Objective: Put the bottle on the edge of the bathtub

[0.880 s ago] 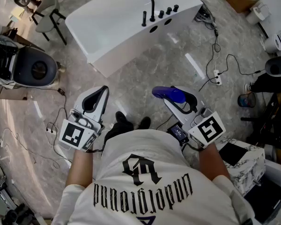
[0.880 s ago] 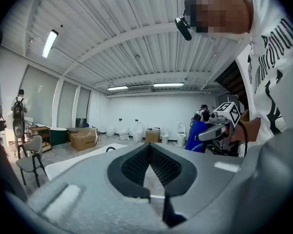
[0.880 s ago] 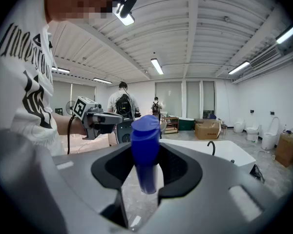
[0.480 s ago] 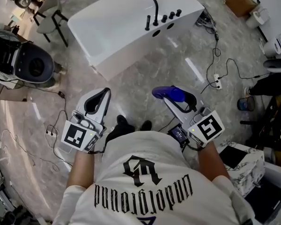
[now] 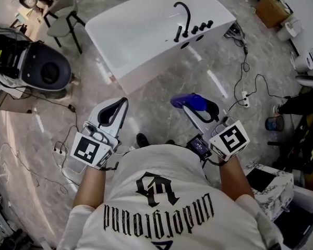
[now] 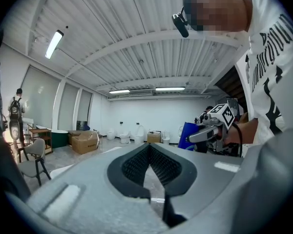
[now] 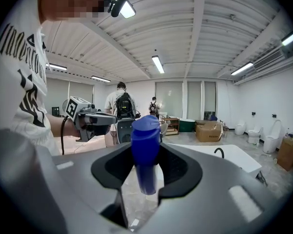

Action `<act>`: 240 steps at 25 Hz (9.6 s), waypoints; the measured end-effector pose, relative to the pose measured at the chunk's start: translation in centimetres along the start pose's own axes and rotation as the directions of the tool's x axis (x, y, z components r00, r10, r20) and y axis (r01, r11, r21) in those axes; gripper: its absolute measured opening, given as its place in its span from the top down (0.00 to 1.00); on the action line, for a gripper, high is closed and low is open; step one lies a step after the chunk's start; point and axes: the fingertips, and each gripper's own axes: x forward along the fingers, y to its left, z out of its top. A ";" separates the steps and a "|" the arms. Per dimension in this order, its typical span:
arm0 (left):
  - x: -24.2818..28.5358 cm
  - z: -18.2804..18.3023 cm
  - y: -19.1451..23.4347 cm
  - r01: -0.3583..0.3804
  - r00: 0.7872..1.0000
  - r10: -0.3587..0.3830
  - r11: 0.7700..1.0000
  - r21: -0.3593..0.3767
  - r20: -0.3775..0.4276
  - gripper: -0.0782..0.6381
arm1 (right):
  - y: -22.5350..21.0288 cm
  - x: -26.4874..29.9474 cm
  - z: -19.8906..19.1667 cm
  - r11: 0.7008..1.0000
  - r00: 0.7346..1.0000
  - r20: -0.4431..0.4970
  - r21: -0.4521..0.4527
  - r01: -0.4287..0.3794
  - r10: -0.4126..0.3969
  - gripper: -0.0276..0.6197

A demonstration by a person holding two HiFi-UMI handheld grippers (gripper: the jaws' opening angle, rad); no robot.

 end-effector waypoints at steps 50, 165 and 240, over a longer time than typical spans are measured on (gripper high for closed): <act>26.5 -2.7 14.7 -0.219 0.974 0.214 0.973 -0.070 -0.072 0.88 | -28.5 17.9 -1.7 0.963 0.962 -0.028 0.012 -0.270 0.271 0.72; 36.8 -32.2 36.0 -0.213 0.909 0.117 0.956 -0.204 -0.400 0.88 | -33.0 47.5 -33.9 0.958 0.869 -0.407 0.067 -0.279 0.282 0.60; 12.4 -4.7 14.8 -0.240 0.963 0.235 0.970 -0.030 -0.130 0.88 | -16.7 18.2 -3.5 0.971 0.974 -0.013 -0.078 -0.225 0.224 0.95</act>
